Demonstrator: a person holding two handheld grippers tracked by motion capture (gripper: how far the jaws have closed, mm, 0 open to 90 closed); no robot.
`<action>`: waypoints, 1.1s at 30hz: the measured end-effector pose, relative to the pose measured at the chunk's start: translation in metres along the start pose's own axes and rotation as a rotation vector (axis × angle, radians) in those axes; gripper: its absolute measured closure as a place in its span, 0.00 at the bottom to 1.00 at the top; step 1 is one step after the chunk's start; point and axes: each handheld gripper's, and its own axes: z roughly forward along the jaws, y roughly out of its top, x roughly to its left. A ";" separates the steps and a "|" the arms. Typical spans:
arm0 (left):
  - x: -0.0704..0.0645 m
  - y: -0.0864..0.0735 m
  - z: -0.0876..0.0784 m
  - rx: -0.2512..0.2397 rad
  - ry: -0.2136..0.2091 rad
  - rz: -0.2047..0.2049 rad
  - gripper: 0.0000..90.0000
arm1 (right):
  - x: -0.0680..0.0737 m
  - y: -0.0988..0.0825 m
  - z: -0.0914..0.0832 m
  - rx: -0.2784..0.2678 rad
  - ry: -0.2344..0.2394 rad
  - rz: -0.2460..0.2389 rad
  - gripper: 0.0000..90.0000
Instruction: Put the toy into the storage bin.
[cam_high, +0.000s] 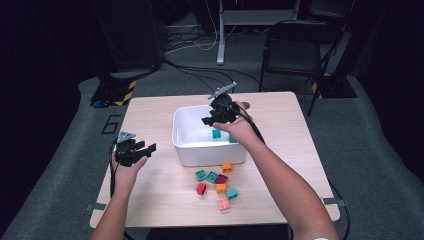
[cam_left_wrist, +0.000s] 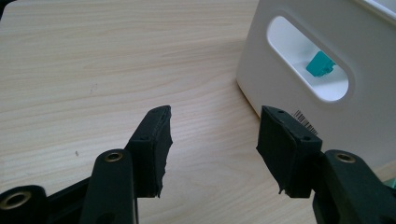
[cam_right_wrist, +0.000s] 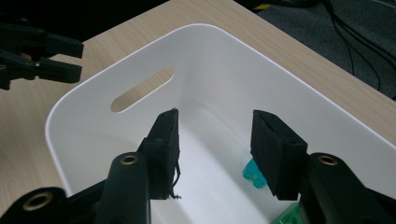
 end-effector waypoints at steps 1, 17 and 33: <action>0.000 0.000 0.000 -0.001 0.001 0.000 0.49 | 0.002 -0.001 -0.006 -0.006 -0.003 -0.003 0.56; -0.001 0.000 0.001 0.010 0.006 0.009 0.48 | 0.036 -0.038 -0.072 -0.094 0.024 -0.079 0.47; -0.002 -0.002 0.003 0.022 0.010 0.015 0.48 | 0.060 -0.120 -0.068 -0.109 0.036 -0.045 0.65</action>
